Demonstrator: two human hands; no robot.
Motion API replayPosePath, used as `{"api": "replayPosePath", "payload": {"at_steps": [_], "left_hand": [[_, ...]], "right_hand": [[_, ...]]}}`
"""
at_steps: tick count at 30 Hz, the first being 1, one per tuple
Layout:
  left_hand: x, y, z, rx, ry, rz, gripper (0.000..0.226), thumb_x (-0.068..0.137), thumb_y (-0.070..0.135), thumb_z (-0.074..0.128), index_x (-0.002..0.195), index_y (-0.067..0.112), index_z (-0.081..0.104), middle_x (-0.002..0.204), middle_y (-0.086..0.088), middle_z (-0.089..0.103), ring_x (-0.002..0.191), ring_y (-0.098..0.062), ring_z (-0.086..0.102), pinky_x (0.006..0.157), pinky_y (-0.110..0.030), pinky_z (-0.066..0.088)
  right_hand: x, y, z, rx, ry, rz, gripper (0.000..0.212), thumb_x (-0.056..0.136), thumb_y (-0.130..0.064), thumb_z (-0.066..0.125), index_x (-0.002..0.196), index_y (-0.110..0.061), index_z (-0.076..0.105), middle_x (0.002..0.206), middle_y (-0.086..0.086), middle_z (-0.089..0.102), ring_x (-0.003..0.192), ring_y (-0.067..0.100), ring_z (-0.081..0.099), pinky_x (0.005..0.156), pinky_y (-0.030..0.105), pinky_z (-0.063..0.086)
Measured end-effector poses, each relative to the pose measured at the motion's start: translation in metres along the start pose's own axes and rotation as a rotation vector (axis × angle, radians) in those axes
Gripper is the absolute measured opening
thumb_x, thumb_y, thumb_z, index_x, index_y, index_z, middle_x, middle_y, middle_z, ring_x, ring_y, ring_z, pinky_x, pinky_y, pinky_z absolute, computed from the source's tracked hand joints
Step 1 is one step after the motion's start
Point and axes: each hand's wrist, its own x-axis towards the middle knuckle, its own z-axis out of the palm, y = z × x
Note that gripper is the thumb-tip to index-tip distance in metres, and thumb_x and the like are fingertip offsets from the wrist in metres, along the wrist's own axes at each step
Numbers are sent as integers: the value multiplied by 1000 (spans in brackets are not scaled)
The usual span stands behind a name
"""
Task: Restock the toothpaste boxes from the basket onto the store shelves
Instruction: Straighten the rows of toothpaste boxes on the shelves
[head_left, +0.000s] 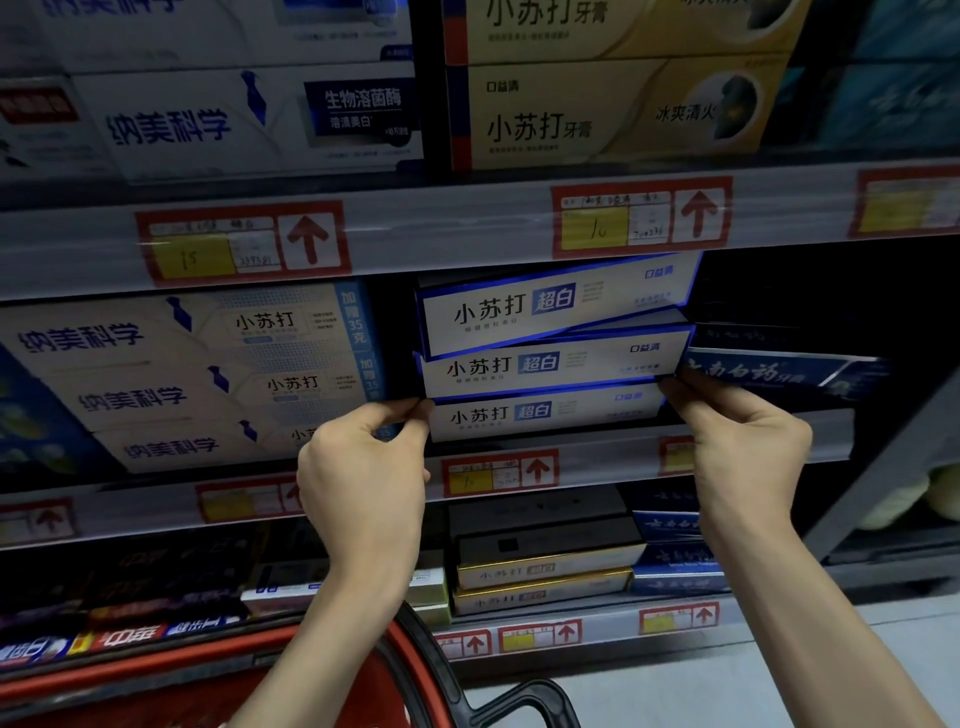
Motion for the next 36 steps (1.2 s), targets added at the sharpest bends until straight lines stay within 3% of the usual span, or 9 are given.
{"api": "replayPosePath", "payload": {"at_steps": [4,11,13,17,20,26,31,36], "left_hand": [[3,2,0,41,-12,-1,9,90,26,76,90,32,83,44,5,62,48,-5,63,62,-29,53],[1,10,1,97,-10,-34,12,94,27,72,98,33,82,45,6,63,58,4,63,58,-17,40],[-4,14,-2,116,-8,-10,14,95,28,71,103,34,81,46,8,64,54,3,61,59,-17,39],[-10,27,-11,162,3,106,19,97,39,69,114,40,76,51,8,66,62,2,64,64,-28,45],[-7,37,-11,170,-22,146,27,97,45,65,121,36,72,58,8,68,70,-15,69,72,-40,57],[1,47,-5,177,-24,154,12,99,33,62,105,31,72,61,8,69,71,-19,72,74,-46,59],[0,46,-4,169,-22,136,12,101,24,61,102,28,72,53,9,66,70,-13,70,76,-46,58],[4,47,-6,136,-27,99,16,99,22,63,99,32,75,50,7,66,65,-12,68,74,-45,59]], "right_hand": [[-3,-3,-1,-33,-5,-15,20,89,-14,80,96,-33,79,86,-20,78,89,-5,72,72,6,51],[-9,-9,-5,-120,-16,-44,14,89,-15,80,101,-24,81,87,-13,80,88,4,74,77,18,56],[-8,-14,-5,-121,-19,-69,16,88,-17,82,103,-21,80,88,-14,79,86,1,73,74,14,54],[1,-33,-4,-126,14,-156,30,88,-25,82,116,-16,77,97,-7,79,91,5,73,79,17,55],[3,-46,-3,-193,-36,-217,29,92,-24,77,121,-23,75,104,-13,77,98,-1,70,85,15,53],[6,-46,2,-195,-173,-144,36,94,-13,72,124,-33,68,110,-19,73,105,-6,66,82,6,48],[8,-46,7,-155,-160,-169,34,95,-4,67,121,-27,71,101,-16,73,88,-9,66,72,5,47],[8,-46,10,-132,-132,-185,31,94,-5,69,114,-29,72,98,-19,75,94,-6,68,76,7,48]]}}
